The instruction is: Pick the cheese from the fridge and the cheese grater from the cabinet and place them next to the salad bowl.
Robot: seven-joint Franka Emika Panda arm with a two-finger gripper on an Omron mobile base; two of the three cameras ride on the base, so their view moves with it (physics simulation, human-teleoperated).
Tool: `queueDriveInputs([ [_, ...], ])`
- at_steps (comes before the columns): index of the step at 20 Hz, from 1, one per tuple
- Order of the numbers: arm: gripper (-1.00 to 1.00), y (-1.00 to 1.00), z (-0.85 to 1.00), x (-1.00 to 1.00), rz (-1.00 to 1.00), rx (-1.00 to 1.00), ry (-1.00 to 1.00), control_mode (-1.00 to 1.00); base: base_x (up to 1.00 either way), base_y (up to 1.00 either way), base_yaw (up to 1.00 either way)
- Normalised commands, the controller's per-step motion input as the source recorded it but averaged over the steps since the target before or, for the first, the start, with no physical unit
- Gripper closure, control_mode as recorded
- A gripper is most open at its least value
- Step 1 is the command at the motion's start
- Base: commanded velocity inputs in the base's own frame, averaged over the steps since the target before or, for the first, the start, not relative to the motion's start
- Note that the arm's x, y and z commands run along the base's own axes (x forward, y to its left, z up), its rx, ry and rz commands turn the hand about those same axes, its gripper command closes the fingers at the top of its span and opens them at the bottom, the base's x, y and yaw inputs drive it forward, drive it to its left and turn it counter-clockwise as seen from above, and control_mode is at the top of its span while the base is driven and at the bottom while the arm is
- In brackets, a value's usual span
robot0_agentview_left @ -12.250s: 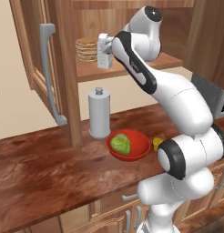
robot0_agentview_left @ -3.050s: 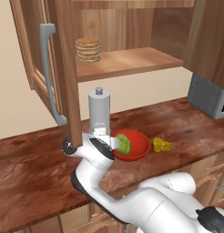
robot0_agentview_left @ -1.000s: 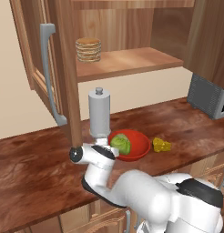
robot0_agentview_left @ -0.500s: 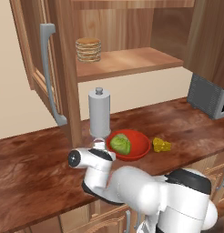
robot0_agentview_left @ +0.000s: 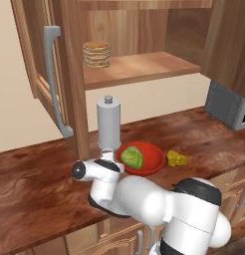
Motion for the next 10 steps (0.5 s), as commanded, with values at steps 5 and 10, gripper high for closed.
queueDriveInputs([
  [5,1.0,0.0,-0.12,0.02,0.0,0.0,-0.11,-1.0,0.0,0.0,0.0],
  [10,1.0,0.0,-0.19,0.0,0.0,0.04,-0.21,-1.0,0.0,0.0,0.0],
])
